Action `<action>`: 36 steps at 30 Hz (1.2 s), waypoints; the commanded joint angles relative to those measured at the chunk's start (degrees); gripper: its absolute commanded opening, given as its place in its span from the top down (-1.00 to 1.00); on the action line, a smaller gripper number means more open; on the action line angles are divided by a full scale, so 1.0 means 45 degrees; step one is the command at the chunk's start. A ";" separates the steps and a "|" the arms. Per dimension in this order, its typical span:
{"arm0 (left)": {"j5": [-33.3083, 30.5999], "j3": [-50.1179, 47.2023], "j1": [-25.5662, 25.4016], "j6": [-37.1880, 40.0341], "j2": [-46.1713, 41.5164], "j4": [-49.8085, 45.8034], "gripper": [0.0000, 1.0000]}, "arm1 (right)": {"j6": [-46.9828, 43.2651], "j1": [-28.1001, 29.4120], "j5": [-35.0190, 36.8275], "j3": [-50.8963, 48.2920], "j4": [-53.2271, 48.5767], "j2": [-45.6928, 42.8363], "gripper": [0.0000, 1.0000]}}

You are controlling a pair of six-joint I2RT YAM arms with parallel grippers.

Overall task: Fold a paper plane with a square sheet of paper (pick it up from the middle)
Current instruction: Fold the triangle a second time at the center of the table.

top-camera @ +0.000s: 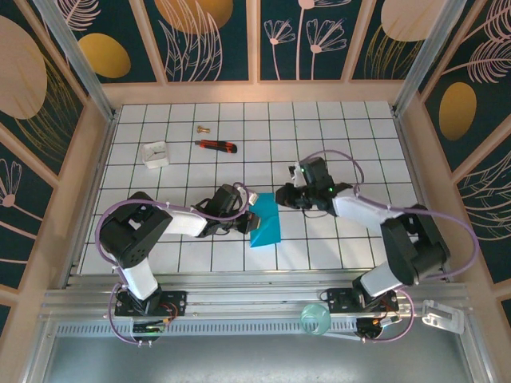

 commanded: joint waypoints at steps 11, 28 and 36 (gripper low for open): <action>-0.0739 -0.0611 0.0063 -0.0166 0.0515 -0.1665 1.00 | 0.4461 0.3653 -0.0446 -0.2866 0.4868 -0.0276 1.00; -0.0729 -0.0736 0.0066 -0.0100 0.0383 -0.1585 1.00 | 0.4837 0.4389 -0.0065 -0.2565 0.5887 0.1714 1.00; -0.0739 -0.0729 0.0063 -0.0041 0.0368 -0.1609 1.00 | 0.4730 0.4409 -0.0043 -0.2541 0.5688 0.2326 1.00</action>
